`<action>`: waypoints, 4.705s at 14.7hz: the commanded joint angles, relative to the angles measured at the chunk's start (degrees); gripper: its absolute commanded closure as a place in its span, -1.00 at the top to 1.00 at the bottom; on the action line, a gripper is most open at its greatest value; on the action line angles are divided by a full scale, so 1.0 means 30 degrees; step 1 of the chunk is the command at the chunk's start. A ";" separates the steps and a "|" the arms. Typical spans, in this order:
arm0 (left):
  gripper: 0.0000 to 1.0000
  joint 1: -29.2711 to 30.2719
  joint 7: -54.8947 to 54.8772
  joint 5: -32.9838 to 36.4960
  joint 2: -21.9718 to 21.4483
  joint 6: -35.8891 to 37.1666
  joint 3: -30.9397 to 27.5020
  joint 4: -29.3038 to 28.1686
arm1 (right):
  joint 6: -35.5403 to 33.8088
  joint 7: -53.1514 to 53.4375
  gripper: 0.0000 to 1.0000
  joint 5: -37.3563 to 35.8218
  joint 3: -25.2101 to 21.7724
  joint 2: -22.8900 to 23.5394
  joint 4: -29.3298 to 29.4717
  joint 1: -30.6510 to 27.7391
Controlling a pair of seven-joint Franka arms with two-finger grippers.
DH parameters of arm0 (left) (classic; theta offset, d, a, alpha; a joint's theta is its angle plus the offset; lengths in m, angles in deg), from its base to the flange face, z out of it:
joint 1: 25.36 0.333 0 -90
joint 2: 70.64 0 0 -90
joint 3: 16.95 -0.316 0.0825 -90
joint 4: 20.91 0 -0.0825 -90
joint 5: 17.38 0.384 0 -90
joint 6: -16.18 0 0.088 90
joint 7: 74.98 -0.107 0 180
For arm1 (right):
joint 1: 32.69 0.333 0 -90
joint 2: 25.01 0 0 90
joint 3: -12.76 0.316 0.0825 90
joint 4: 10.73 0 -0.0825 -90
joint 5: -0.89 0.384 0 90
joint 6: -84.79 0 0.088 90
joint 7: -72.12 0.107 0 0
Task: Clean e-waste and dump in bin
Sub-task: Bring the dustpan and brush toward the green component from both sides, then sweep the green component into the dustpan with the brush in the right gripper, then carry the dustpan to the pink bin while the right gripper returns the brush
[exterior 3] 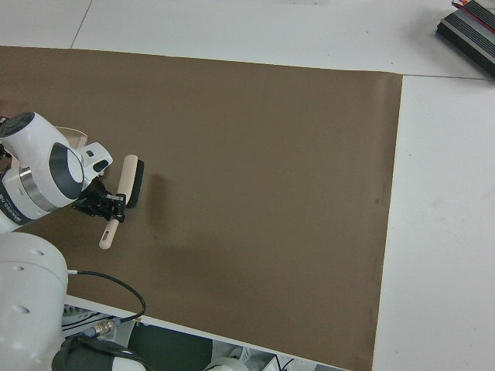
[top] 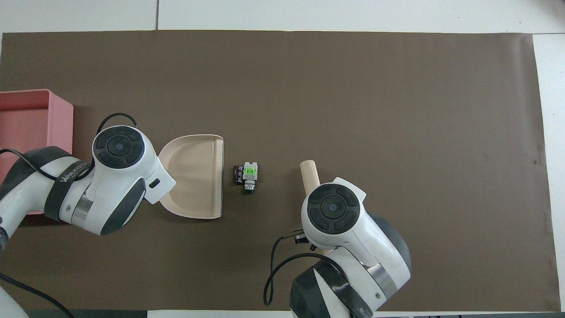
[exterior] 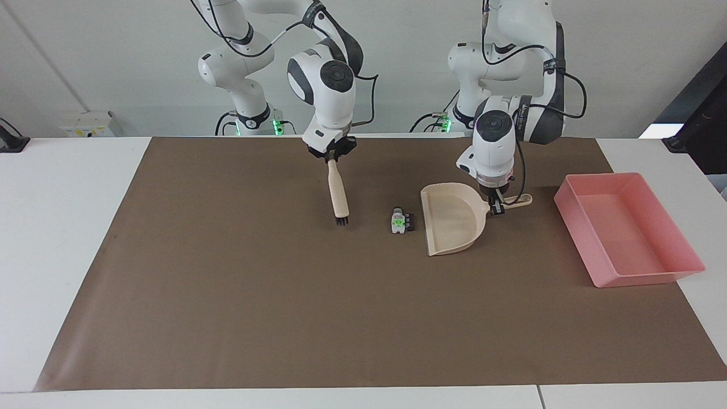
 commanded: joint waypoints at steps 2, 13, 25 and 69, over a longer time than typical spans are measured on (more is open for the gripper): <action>-0.99 -0.0197 -0.0072 0.0708 -0.0159 -0.0592 -0.0133 -0.0600 | 0.0029 -0.0273 -1.00 0.0374 0.0270 0.2526 0.2960 -0.0033; -0.99 -0.0637 0.0104 0.0883 -0.0159 -0.0505 -0.0133 -0.0804 | 0.0991 0.2510 -1.00 0.0402 0.0563 0.6779 0.6750 0.2310; -0.99 -0.0431 -0.0568 0.0854 -0.0188 -0.0475 -0.0075 -0.0804 | 0.8085 0.2774 -1.00 0.7931 0.0797 0.7660 0.7246 0.3542; -0.99 1.2460 -1.2582 0.0139 0.5379 0.1670 -0.3268 1.3700 | 0.4041 -1.1669 -0.93 -0.2673 0.0651 -0.1071 -0.3474 -1.7084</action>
